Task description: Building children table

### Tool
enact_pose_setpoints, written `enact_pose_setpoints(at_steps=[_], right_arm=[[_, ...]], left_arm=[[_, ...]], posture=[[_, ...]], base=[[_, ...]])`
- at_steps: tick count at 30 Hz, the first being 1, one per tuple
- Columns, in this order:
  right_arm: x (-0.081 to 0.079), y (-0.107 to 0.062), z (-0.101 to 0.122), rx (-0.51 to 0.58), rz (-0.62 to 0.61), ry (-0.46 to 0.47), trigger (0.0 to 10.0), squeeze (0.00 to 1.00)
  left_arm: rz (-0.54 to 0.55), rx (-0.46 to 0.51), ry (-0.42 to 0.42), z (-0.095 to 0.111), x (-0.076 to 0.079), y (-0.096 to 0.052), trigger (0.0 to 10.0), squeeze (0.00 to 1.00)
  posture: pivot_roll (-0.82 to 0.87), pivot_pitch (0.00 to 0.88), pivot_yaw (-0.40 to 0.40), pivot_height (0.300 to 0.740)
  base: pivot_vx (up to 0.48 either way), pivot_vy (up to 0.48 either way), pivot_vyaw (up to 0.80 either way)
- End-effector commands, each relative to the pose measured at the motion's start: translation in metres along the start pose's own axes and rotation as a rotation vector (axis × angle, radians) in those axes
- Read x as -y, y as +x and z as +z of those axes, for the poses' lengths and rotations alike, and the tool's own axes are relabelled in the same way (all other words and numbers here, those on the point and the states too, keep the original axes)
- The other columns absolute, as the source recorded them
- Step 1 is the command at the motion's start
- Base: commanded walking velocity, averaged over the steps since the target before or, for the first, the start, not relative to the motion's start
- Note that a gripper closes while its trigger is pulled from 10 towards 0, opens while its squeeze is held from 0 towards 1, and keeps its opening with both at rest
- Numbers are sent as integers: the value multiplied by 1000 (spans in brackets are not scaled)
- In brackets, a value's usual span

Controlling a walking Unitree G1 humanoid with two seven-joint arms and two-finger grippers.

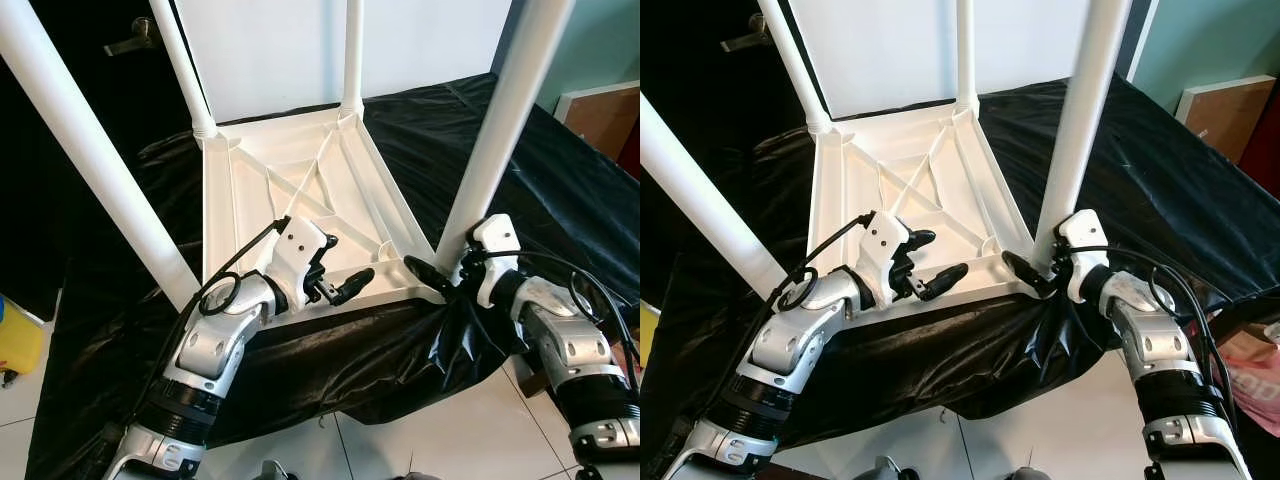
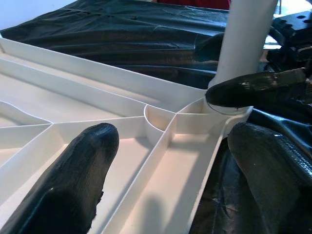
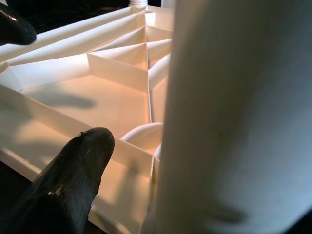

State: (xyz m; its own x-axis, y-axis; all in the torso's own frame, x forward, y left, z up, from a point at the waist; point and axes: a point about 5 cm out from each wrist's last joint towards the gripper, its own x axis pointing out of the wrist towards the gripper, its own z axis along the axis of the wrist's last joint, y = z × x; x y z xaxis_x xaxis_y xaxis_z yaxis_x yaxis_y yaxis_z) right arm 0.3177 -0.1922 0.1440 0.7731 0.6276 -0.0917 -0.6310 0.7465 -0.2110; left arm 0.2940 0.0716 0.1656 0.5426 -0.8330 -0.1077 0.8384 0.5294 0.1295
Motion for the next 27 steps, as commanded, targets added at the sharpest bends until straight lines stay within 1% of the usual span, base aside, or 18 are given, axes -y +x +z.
enact_pose_setpoints(at_steps=[1,2,3,4,5,6,7,16,17,18,21,23,24,26,27], right_arm=[[-2,2,-2,-18,23,-12,10000,0],[-2,4,-3,-21,28,-16,10000,0],[-3,7,-4,-24,35,-20,8980,0],[-4,8,-5,-26,40,-24,4784,0],[-4,10,-6,-26,38,-30,235,0],[-4,10,-6,-26,38,-30,235,0],[-4,11,-7,-26,37,-31,0,0],[-2,6,-14,-25,0,-19,0,0],[-3,5,-15,-23,-11,-6,392,0],[-4,4,-16,-18,-28,8,10000,0],[-6,3,-17,-14,-61,20,10000,0],[-6,3,-17,-14,-61,20,10000,0],[-6,2,-18,-21,-108,24,10000,0],[-6,2,-18,-21,-108,24,10000,0],[-6,2,-19,-27,-150,29,10000,0]], left_arm=[[-35,-12,3,-2,3,1,10000,0],[-39,-13,4,-2,4,2,10000,0],[-44,-14,5,-2,5,2,10000,0],[-48,-13,5,-2,6,3,10000,0],[-51,-13,5,-2,7,3,10000,0],[-51,-13,5,-2,7,3,10000,0],[-51,-13,4,-2,7,3,10000,0],[-50,-15,0,-3,7,2,10000,0],[-50,-14,0,-3,7,2,10000,0],[-49,-14,1,-2,7,2,10000,0],[-49,-14,2,-2,6,2,10000,0],[-49,-14,2,-2,6,2,10000,0],[-50,-14,5,-2,6,2,10000,0],[-50,-14,5,-2,6,2,10000,0],[-50,-13,6,-2,5,2,10000,0]], posture=[[-107,43,69,740],[-109,39,69,740],[-108,39,70,740],[-109,40,70,740],[-110,40,69,740],[-110,40,69,740],[-110,41,70,740],[-109,44,70,740],[-109,45,70,740],[-109,45,72,740],[-110,44,72,740],[-110,44,72,740],[-114,45,74,740],[-114,45,74,740],[-117,48,76,740]], base=[[0,0,0],[0,0,0],[0,0,0],[0,0,0],[0,0,0],[0,0,0],[0,0,0],[0,0,0],[0,0,0],[0,0,0],[0,0,0],[0,0,0],[0,0,0],[0,0,0],[0,0,0]])
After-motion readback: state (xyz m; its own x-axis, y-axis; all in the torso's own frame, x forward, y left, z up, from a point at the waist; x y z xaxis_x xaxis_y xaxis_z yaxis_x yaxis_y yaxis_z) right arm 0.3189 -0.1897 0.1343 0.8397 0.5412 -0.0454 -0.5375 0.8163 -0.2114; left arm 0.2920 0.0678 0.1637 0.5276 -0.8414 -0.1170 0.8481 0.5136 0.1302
